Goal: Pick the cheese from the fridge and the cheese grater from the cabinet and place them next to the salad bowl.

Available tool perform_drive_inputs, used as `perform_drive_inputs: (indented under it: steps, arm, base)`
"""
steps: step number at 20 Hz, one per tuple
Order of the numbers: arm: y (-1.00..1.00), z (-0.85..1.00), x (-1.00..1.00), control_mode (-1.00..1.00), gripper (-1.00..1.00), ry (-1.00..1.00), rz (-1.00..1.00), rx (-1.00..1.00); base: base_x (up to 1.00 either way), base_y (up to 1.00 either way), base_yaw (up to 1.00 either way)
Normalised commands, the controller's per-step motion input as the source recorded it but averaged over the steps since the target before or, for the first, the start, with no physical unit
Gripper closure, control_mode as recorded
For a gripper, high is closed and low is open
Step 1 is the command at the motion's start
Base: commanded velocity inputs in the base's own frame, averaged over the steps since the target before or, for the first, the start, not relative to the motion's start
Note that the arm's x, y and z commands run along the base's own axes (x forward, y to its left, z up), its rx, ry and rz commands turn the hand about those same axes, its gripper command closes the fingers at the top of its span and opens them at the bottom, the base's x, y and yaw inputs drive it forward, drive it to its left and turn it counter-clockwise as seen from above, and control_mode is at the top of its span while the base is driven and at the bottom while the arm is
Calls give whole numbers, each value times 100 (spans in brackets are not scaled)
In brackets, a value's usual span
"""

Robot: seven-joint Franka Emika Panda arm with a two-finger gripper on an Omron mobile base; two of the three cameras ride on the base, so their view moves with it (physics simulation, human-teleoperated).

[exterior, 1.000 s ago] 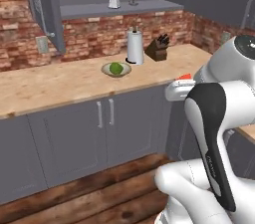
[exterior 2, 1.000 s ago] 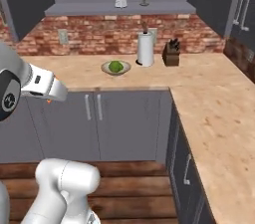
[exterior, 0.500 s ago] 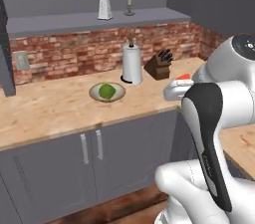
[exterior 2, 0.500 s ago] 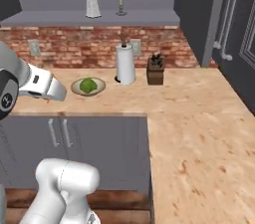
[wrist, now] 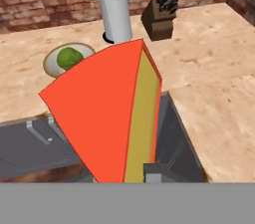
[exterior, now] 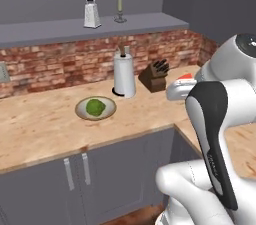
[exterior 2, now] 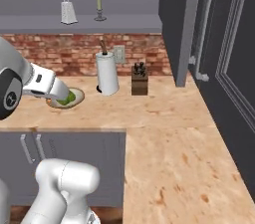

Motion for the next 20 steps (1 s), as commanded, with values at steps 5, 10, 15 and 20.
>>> perform_drive_inputs:
  steps: [5, 10, 15, 20]
  arm:
    - [0, 0, 0, 100, 100, 0, 0, 0]
    - [0, 0, 0, 100, 100, 0, 0, 0]
    - [0, 0, 0, 100, 100, 0, 0, 0]
    - [0, 0, 0, 100, 100, 0, 0, 0]
  base:
    - [100, 33, -16]
    - [100, 66, -29]
    - [74, -10, -6]
    - [0, -1, 1]
